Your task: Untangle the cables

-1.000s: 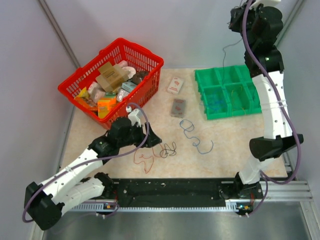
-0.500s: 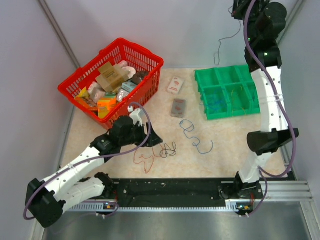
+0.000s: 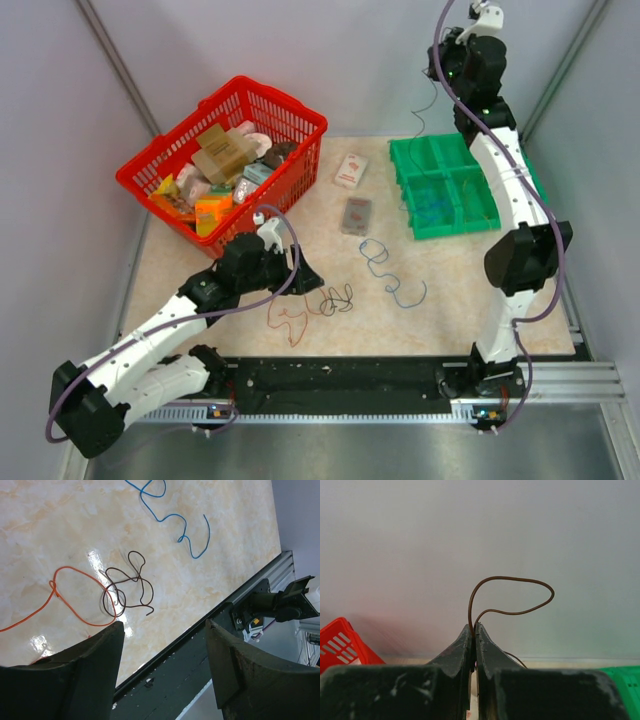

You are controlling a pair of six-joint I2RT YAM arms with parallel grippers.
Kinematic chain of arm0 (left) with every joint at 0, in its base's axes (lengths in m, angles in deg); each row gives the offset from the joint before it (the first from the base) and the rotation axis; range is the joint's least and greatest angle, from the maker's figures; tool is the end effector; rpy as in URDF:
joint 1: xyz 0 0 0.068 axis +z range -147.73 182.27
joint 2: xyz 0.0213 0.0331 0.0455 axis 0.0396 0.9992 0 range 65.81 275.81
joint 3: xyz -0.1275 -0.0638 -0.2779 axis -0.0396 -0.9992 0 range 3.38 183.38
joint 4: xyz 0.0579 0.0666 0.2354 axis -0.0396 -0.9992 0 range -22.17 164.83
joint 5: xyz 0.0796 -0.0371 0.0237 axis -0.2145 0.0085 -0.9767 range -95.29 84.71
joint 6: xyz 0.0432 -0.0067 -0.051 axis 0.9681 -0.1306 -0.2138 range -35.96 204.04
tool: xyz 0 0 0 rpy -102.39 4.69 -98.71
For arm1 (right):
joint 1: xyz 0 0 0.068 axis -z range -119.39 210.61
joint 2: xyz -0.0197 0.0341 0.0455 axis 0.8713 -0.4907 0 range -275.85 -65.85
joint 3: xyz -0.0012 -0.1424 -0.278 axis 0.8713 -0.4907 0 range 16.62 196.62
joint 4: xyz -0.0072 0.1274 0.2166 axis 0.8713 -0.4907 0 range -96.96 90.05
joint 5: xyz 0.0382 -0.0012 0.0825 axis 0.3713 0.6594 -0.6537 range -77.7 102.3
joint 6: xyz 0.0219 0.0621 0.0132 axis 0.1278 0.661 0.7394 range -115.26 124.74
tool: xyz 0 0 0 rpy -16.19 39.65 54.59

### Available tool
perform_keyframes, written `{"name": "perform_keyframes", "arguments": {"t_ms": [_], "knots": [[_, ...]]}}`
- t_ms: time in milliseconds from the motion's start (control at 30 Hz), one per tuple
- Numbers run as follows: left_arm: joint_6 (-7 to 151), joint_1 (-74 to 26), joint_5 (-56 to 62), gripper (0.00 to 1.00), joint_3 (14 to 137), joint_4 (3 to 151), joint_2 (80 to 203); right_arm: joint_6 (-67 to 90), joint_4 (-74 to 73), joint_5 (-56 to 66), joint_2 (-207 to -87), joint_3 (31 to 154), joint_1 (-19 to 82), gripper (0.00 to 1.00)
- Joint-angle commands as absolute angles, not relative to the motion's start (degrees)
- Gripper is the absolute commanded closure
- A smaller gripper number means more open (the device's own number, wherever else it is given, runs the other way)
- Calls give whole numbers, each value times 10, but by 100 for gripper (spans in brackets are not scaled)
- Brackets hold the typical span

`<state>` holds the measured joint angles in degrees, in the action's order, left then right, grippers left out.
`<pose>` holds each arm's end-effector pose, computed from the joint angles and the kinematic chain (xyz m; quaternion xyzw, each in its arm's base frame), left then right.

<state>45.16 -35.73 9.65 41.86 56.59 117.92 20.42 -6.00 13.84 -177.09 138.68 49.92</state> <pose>0.1345 -0.1227 0.2907 0.0565 0.8671 -0.3884 0.3067 0.4684 0.0869 0.5111 0.0393 0.6759 0.1590 0.7185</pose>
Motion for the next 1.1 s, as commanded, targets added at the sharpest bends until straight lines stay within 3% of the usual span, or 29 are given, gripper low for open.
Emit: {"name": "perform_keyframes", "arguments": {"t_ms": [0, 267, 567, 1067], "knots": [[454, -360, 90, 30, 436, 578, 1172, 203, -14, 128, -1747, 1420, 502, 100], [453, -360, 91, 30, 437, 580, 1173, 191, -39, 131, -1754, 1510, 502, 100], [455, -360, 91, 30, 439, 574, 1171, 192, -36, 130, -1776, 1510, 504, 100], [460, -360, 94, 30, 442, 575, 1185, 235, 13, 107, -1762, 1347, 503, 100]]}}
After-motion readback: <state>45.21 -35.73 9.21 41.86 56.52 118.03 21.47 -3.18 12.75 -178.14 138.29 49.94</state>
